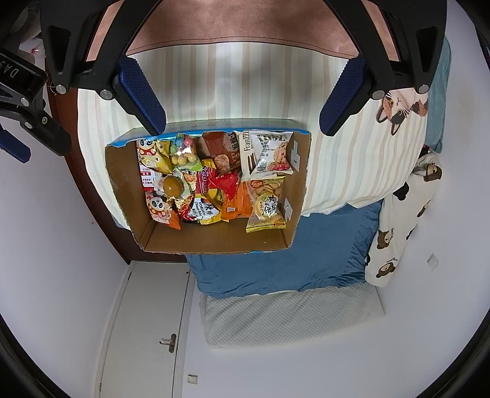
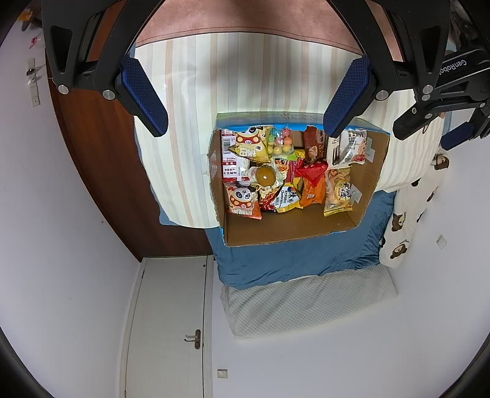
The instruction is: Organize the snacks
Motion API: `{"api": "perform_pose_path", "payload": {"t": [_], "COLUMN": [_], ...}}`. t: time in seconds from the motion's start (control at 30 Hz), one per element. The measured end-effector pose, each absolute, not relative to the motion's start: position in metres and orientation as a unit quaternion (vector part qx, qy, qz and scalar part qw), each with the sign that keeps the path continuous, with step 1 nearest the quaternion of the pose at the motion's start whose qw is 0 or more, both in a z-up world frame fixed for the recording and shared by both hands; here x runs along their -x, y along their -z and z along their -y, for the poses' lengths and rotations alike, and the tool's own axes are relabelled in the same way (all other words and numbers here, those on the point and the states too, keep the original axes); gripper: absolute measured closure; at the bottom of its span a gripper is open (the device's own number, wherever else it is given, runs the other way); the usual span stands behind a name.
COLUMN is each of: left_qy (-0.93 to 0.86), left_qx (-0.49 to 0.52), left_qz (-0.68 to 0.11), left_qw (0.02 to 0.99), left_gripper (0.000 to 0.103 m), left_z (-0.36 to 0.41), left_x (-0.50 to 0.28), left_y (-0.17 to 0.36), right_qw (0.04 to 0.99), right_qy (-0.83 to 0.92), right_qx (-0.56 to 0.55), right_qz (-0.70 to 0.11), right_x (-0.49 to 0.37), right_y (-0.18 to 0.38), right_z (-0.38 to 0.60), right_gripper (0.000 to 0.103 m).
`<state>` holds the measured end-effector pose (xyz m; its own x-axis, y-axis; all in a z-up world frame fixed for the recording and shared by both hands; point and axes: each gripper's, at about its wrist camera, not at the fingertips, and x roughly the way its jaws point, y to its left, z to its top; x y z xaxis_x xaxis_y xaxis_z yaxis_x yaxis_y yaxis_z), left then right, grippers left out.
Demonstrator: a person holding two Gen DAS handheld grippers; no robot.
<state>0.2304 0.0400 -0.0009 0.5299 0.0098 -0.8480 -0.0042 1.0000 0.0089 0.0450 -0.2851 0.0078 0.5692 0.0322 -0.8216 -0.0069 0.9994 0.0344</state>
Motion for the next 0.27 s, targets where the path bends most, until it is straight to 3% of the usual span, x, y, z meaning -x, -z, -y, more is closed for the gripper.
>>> {"api": "perform_pose_path", "payload": {"t": [0.27], "left_qy": [-0.006], "left_qx": [-0.004], "left_qz": [-0.482], "left_qw": [0.876], "left_gripper": [0.000], "left_z": [-0.0410], "left_x": [-0.2316], "left_y": [-0.0003], "right_qw": [0.884], "right_qy": [-0.009], "right_qx": [-0.014], "right_qz": [-0.467], "right_x": [-0.0421], "right_y": [-0.0093], "right_z": [0.2868], "right_gripper": [0.000]}}
